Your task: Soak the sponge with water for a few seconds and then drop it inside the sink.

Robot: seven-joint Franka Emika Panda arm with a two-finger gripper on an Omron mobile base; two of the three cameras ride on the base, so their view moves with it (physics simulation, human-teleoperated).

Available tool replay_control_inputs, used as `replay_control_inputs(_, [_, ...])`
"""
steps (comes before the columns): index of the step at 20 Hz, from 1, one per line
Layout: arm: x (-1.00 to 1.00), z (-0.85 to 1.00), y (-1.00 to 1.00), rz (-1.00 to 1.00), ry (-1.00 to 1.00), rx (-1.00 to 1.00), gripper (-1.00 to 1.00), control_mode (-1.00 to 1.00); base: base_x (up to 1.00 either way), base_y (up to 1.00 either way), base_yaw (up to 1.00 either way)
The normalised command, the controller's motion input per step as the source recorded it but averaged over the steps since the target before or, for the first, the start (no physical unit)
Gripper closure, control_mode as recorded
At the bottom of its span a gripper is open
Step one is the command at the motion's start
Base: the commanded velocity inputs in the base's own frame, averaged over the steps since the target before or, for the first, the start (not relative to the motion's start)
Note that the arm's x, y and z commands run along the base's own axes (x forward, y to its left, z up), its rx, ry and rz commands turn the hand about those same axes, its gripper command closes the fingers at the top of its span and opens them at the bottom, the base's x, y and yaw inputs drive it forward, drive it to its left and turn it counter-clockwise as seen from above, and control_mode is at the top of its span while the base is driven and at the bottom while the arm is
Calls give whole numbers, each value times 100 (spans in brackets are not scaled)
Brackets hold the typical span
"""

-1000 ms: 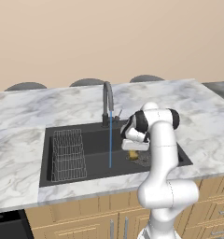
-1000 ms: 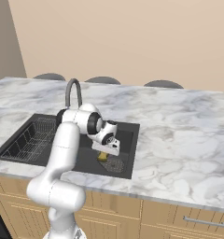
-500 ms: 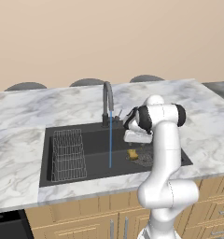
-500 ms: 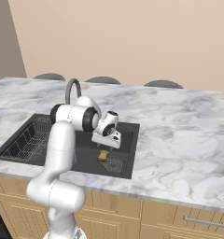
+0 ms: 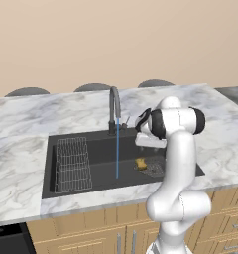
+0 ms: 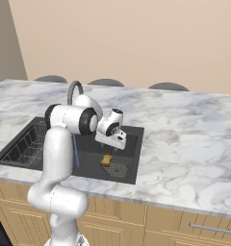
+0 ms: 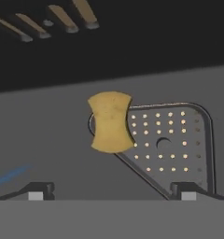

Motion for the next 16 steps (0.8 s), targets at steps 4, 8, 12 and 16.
replay_control_inputs(4, [-29, 62, -12, -6, -7, 0, -100, -100, 0, 0, 0])
replay_control_inputs(8, [-16, 82, -1, -5, -5, 0, -100, -100, 0, 0, 0])
replay_control_inputs(12, [-23, 88, 0, -3, -3, 0, -100, -100, 0, 0, 0])
replay_control_inputs(16, [-28, 78, 0, -3, -4, 0, -100, -100, 0, 0, 0])
